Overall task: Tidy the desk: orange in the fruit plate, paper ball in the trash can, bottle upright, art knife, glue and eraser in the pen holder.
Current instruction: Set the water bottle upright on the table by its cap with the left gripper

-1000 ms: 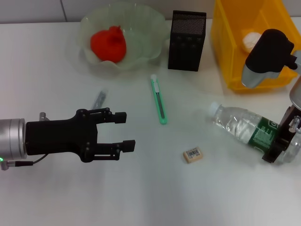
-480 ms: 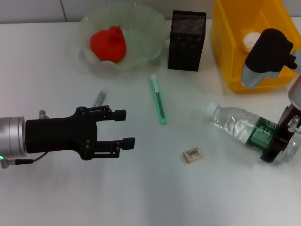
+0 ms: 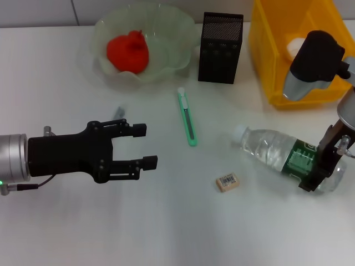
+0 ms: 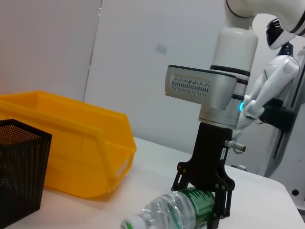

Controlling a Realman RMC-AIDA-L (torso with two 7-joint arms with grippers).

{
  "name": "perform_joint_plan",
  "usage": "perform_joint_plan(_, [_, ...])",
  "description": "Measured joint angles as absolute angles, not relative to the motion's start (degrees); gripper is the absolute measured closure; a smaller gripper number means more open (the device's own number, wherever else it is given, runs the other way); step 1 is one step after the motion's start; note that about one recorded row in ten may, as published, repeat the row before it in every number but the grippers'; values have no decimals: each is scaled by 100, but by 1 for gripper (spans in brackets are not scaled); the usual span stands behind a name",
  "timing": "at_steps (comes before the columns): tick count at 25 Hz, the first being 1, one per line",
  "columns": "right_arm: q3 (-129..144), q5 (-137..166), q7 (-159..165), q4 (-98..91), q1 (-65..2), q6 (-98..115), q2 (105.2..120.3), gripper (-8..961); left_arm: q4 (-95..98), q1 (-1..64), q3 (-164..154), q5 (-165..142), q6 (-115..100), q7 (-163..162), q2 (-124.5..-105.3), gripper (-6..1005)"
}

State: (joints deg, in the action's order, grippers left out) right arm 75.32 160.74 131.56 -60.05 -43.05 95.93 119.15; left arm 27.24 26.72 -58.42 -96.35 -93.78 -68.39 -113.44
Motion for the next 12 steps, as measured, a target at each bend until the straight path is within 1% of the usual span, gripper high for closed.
perform_joint_plan(12, [6769,15644,12477,-6180,-4133,9618,11908,190,2724,2698,-5669,-9635,-9369,-6827,-11347,212])
